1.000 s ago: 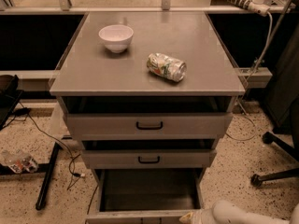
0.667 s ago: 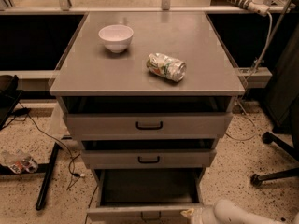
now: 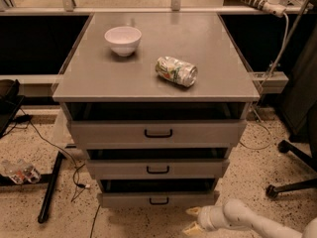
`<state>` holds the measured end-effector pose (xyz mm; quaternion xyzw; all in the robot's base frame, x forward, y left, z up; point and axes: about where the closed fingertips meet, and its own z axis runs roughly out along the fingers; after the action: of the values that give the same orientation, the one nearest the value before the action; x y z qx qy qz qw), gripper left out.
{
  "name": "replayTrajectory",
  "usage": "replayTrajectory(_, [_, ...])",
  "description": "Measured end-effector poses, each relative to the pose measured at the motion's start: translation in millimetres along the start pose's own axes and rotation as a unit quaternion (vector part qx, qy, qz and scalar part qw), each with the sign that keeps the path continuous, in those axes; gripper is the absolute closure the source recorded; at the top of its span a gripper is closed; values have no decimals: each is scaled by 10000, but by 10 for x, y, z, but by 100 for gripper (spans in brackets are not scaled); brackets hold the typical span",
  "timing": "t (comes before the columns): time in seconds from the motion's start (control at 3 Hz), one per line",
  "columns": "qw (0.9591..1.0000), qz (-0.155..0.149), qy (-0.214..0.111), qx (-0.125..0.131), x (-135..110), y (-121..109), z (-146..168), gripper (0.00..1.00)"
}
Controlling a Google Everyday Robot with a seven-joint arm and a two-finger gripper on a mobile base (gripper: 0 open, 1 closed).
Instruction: Close bottom drawer
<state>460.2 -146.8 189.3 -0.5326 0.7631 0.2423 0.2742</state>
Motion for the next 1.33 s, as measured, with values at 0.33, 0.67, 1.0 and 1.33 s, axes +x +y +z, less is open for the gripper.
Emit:
replayTrajectory(0.33, [9995, -74, 26, 315, -94, -414, -65, 66])
replayTrajectory(0.67, [9976, -31, 170, 666, -117, -880, -83, 62])
replayTrajectory(1.0, [9975, -34, 169, 689, -125, -913, -87, 38])
replayTrajectory(1.33, [9975, -34, 169, 688, -125, -913, -87, 15])
